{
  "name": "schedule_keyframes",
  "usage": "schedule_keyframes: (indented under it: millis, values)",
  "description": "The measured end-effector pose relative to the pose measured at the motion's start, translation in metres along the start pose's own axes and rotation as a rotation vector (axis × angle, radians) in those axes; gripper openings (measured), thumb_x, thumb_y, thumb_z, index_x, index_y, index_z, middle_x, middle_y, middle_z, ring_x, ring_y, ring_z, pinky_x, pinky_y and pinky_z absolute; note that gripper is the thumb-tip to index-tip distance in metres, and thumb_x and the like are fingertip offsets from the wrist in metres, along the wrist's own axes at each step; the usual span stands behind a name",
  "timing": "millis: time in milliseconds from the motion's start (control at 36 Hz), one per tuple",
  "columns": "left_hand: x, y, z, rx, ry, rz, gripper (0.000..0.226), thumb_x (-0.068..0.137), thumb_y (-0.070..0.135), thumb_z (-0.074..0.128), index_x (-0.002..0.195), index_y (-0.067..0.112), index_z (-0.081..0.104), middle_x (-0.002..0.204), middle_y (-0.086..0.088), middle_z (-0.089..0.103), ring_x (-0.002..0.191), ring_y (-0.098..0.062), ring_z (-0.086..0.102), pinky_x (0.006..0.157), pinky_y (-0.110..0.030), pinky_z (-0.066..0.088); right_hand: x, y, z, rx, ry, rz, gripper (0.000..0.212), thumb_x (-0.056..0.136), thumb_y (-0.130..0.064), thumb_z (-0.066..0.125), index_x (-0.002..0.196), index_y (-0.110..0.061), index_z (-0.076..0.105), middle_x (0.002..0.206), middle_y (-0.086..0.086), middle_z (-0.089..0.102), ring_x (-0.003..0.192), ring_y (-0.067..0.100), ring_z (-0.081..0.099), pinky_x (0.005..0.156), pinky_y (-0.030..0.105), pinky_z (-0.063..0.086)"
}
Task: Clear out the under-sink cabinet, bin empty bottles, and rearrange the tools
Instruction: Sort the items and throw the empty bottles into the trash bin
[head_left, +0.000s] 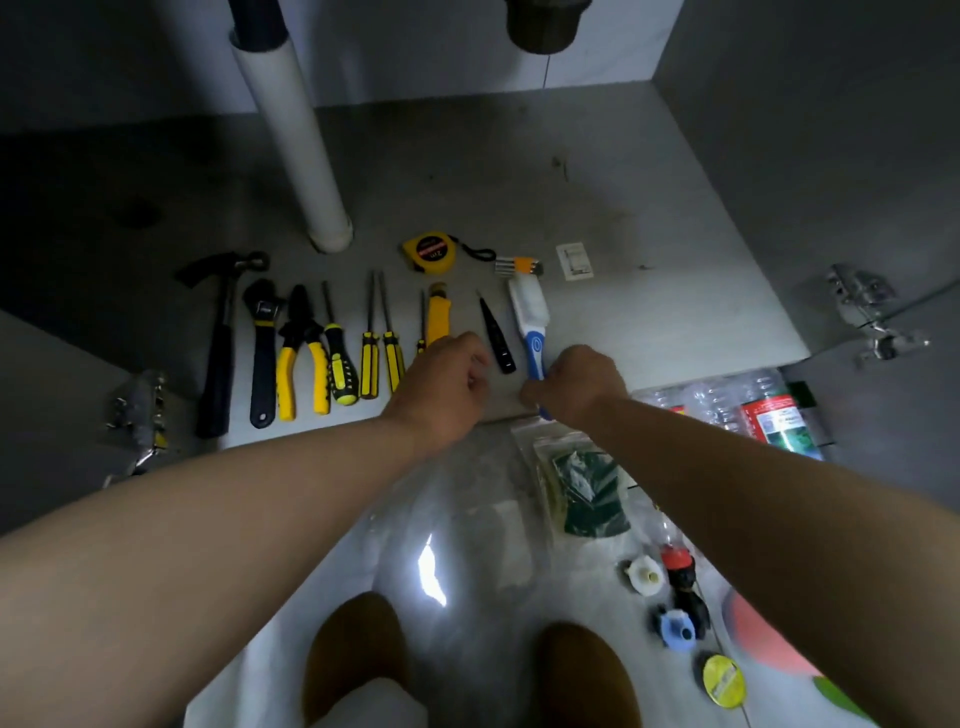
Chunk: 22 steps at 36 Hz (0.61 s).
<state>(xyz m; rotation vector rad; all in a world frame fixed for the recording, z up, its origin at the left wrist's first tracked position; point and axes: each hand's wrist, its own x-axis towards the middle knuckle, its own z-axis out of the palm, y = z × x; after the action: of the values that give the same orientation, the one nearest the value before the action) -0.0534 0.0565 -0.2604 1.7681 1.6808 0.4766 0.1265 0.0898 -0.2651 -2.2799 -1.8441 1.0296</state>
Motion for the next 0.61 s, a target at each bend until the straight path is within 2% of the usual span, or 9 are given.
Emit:
schedule_keyframes:
  millis: [83, 111, 167, 250, 361, 472, 528, 556, 611]
  values:
    - [0.019, 0.005, -0.001, 0.055, -0.029, -0.024, 0.034, 0.094, 0.013, 0.057, 0.128, 0.018, 0.059, 0.118, -0.01, 0.06, 0.106, -0.027, 0.06, 0.089, -0.034, 0.051, -0.009, 0.016, -0.007, 0.036, -0.02, 0.018, 0.026, 0.075, -0.04, 0.074, 0.073, -0.015, 0.066, 0.068, 0.004, 0.067, 0.066, 0.021, 0.066, 0.054, 0.028, 0.049]
    - [0.027, 0.008, -0.001, 0.077, -0.052, -0.029, 0.039, 0.095, 0.016, 0.059, 0.133, 0.02, 0.055, 0.12, -0.012, 0.058, 0.108, -0.029, 0.059, 0.088, -0.032, 0.049, -0.012, 0.023, -0.008, 0.068, -0.028, 0.029, 0.025, 0.077, -0.038, 0.074, 0.074, -0.014, 0.066, 0.071, 0.007, 0.07, 0.07, 0.025, 0.069, 0.062, 0.033, 0.056]
    - [0.04, 0.013, 0.0, 0.114, -0.112, -0.032, 0.046, 0.097, 0.024, 0.062, 0.142, 0.025, 0.049, 0.123, -0.015, 0.053, 0.112, -0.033, 0.056, 0.087, -0.03, 0.045, -0.021, 0.036, -0.01, 0.167, -0.05, 0.046, 0.024, 0.079, -0.032, 0.075, 0.076, -0.014, 0.06, 0.073, 0.011, 0.071, 0.072, 0.028, 0.072, 0.071, 0.044, 0.062]
    - [0.05, 0.021, 0.006, 0.213, -0.188, -0.05, 0.05, 0.098, 0.036, 0.061, 0.145, 0.028, 0.046, 0.134, -0.016, 0.044, 0.12, -0.035, 0.052, 0.098, -0.034, 0.048, -0.035, 0.053, -0.012, 0.271, -0.086, 0.06, 0.025, 0.081, -0.026, 0.078, 0.081, -0.016, 0.056, 0.073, 0.009, 0.069, 0.062, 0.024, 0.072, 0.062, 0.041, 0.063]
    - [0.051, 0.03, 0.015, 0.31, -0.196, -0.062, 0.038, 0.098, 0.033, 0.062, 0.129, 0.015, 0.052, 0.133, -0.018, 0.041, 0.112, -0.037, 0.056, 0.095, -0.037, 0.05, -0.053, 0.063, -0.014, 0.283, -0.139, 0.028, 0.026, 0.081, -0.026, 0.078, 0.08, -0.019, 0.053, 0.071, 0.007, 0.07, 0.065, 0.03, 0.074, 0.066, 0.048, 0.063]
    - [0.04, 0.035, 0.018, 0.315, -0.19, -0.079, 0.028, 0.096, 0.022, 0.06, 0.121, 0.012, 0.056, 0.126, -0.018, 0.052, 0.11, -0.035, 0.058, 0.091, -0.036, 0.051, -0.071, 0.065, -0.011, 0.172, -0.185, -0.086, 0.023, 0.082, -0.028, 0.076, 0.083, -0.026, 0.052, 0.074, -0.003, 0.069, 0.064, 0.021, 0.072, 0.063, 0.039, 0.062]
    - [0.029, 0.036, 0.016, 0.26, -0.195, -0.065, 0.023, 0.092, 0.024, 0.064, 0.111, 0.013, 0.058, 0.117, -0.016, 0.06, 0.106, -0.032, 0.06, 0.085, -0.035, 0.051, -0.083, 0.066, -0.007, 0.075, -0.182, -0.161, 0.026, 0.082, -0.033, 0.075, 0.083, -0.029, 0.049, 0.074, -0.009, 0.064, 0.066, 0.016, 0.068, 0.056, 0.031, 0.055]
    - [0.023, 0.036, 0.014, 0.227, -0.2, -0.049, 0.022, 0.089, 0.026, 0.068, 0.106, 0.014, 0.058, 0.111, -0.014, 0.063, 0.102, -0.031, 0.06, 0.082, -0.035, 0.051, -0.089, 0.067, -0.003, 0.045, -0.184, -0.193, 0.028, 0.082, -0.036, 0.074, 0.083, -0.031, 0.047, 0.075, -0.01, 0.063, 0.063, 0.013, 0.067, 0.052, 0.027, 0.052]
    - [0.009, 0.036, 0.009, 0.17, -0.212, -0.007, 0.023, 0.087, 0.027, 0.072, 0.1, 0.013, 0.058, 0.1, -0.011, 0.065, 0.094, -0.027, 0.061, 0.077, -0.035, 0.052, -0.103, 0.07, 0.007, 0.035, -0.215, -0.225, 0.029, 0.082, -0.038, 0.074, 0.086, -0.031, 0.046, 0.078, -0.006, 0.068, 0.055, 0.01, 0.068, 0.051, 0.028, 0.056]
